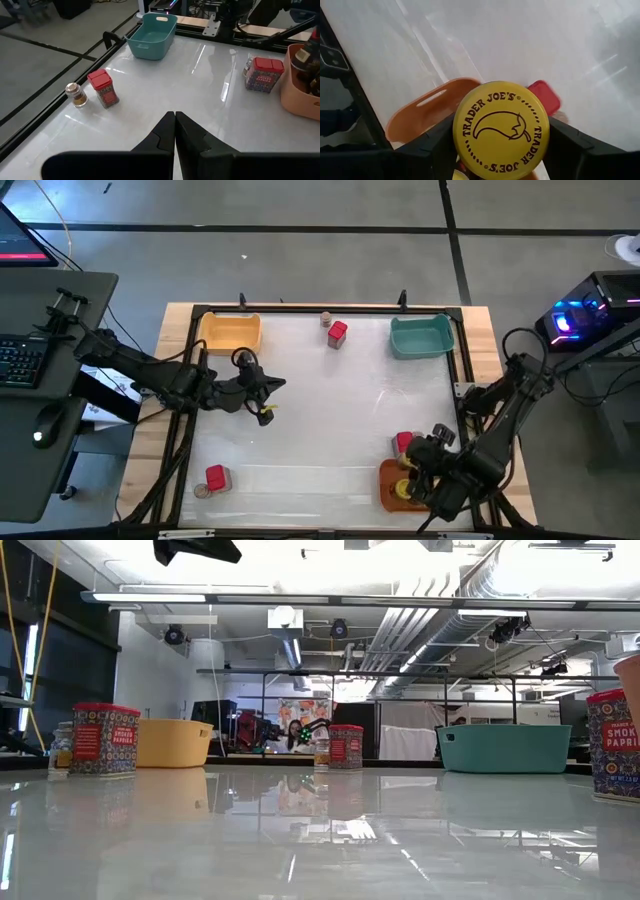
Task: Sort spices by type
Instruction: Put the yellow seasoning bottle into the orange bin
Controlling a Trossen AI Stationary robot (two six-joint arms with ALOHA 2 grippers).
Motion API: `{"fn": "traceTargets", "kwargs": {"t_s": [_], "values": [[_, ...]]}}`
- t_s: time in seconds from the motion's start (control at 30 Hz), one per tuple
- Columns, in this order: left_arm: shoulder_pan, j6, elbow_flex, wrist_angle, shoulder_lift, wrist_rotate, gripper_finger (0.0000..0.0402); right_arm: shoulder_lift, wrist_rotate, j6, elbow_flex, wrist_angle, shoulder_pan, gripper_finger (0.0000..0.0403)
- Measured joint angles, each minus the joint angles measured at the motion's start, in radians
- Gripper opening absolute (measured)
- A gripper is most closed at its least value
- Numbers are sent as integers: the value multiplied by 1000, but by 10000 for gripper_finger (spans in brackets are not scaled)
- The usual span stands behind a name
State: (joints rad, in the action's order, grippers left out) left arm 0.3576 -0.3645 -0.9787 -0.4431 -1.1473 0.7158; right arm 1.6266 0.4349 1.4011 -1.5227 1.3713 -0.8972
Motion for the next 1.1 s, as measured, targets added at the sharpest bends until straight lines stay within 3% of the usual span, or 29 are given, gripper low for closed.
{"fn": "traceTargets", "kwargs": {"t_s": [0.3,1.0,1.1], "values": [[0,1,0,-3,0,1,0,57,-78,13,1,-38,0,224],[-5,11,0,-8,0,-2,0,75,-77,84,0,-97,3,241],[-5,19,0,-9,0,-5,0,110,-116,83,0,-96,8,242]]}}
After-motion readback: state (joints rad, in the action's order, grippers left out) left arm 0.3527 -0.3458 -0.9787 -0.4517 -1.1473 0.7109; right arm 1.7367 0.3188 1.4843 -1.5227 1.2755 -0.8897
